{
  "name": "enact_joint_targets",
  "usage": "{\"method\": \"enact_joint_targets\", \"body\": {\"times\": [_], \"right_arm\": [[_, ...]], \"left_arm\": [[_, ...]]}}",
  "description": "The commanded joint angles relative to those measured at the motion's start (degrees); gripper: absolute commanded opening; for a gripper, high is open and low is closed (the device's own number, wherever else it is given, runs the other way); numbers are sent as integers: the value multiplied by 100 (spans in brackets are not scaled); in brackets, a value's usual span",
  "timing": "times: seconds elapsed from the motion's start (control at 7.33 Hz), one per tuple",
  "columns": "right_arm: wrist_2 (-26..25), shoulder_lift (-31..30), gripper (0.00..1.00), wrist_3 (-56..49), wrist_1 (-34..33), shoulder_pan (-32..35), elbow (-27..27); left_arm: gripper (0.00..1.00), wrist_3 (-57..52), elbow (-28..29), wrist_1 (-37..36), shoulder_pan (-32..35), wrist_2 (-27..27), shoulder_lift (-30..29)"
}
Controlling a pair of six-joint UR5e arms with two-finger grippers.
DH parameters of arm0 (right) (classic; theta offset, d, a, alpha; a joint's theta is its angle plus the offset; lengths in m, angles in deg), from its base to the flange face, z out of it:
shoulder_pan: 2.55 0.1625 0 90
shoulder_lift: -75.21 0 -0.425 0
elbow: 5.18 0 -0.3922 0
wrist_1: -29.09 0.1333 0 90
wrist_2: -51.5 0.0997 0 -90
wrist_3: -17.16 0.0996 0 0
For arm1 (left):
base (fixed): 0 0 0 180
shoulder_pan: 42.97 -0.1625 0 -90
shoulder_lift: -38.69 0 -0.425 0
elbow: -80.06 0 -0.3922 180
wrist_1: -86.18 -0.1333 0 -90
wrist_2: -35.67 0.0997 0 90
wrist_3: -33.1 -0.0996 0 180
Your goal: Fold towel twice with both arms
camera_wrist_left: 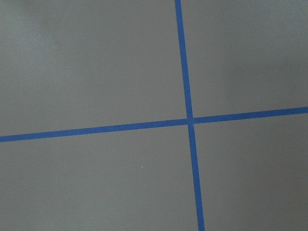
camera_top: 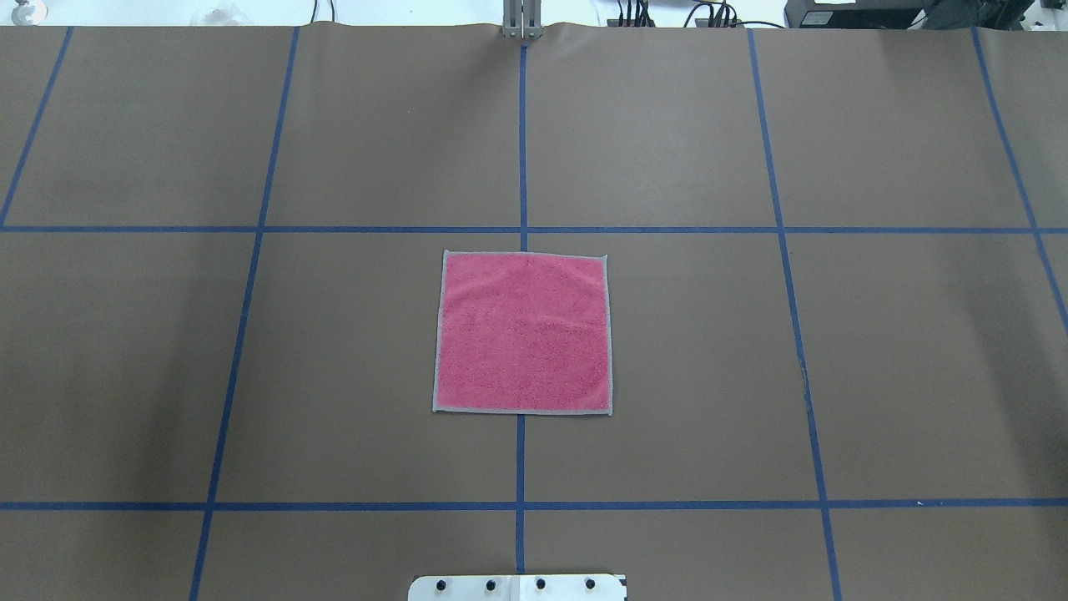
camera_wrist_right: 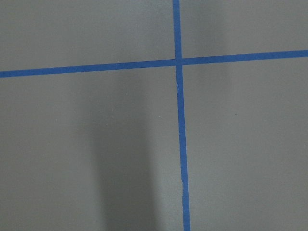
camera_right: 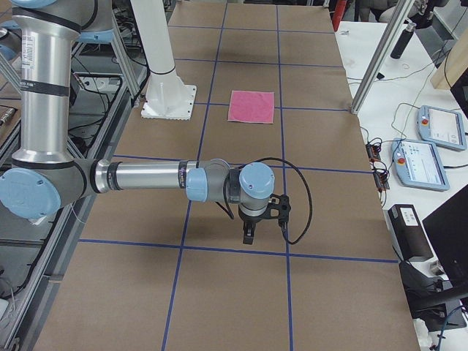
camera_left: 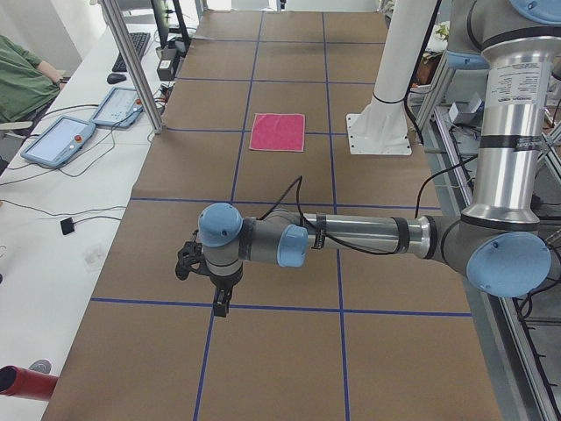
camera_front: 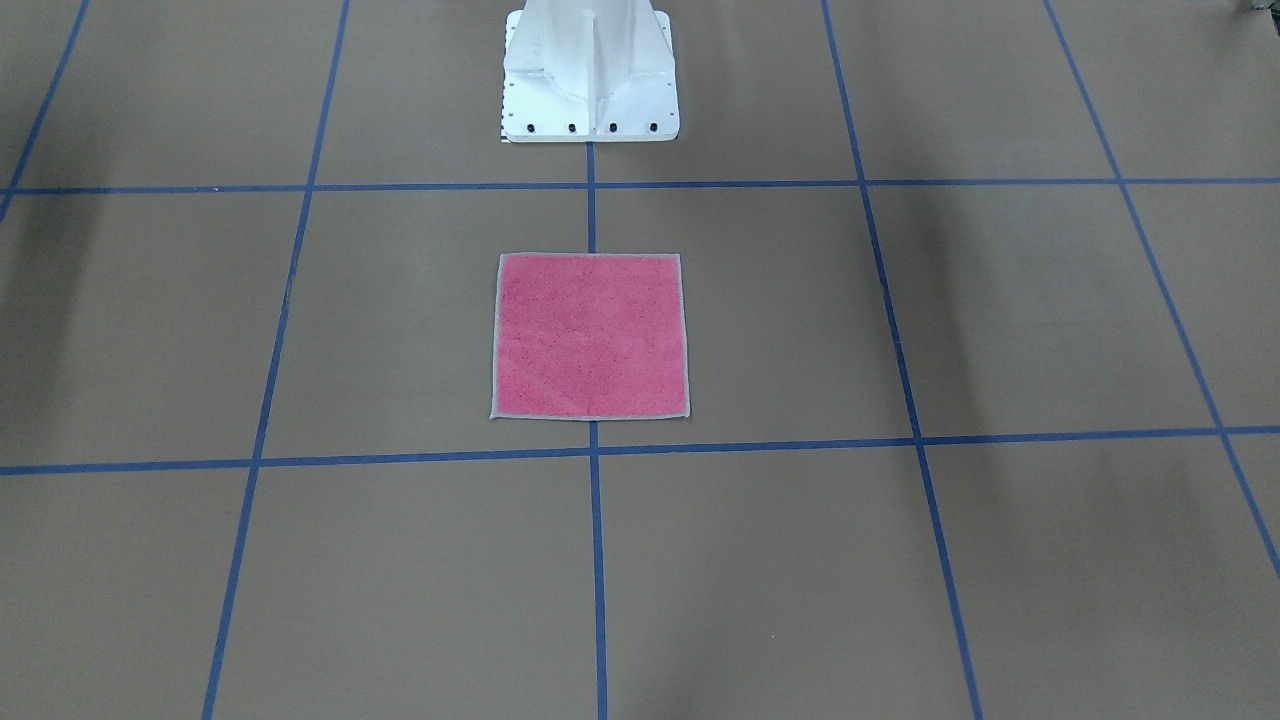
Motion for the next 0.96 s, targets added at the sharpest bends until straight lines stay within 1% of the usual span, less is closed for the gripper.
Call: {"method": "enact_joint_targets", "body": {"times": [0.0, 0.27, 0.68, 0.82], "right_arm": [[-13, 17, 100, 0, 3, -1, -25], [-14, 9, 100, 0, 3, -1, -25], [30, 35, 100, 70, -6, -1, 10], [39, 78, 100, 70, 3, -1, 62]], "left_arm": [[100, -9, 0, 63, -14, 4, 6], [100, 0, 131, 134, -14, -5, 6], [100, 0, 106, 151, -136, -13, -3], [100, 9, 36, 404, -216, -231, -29]]}}
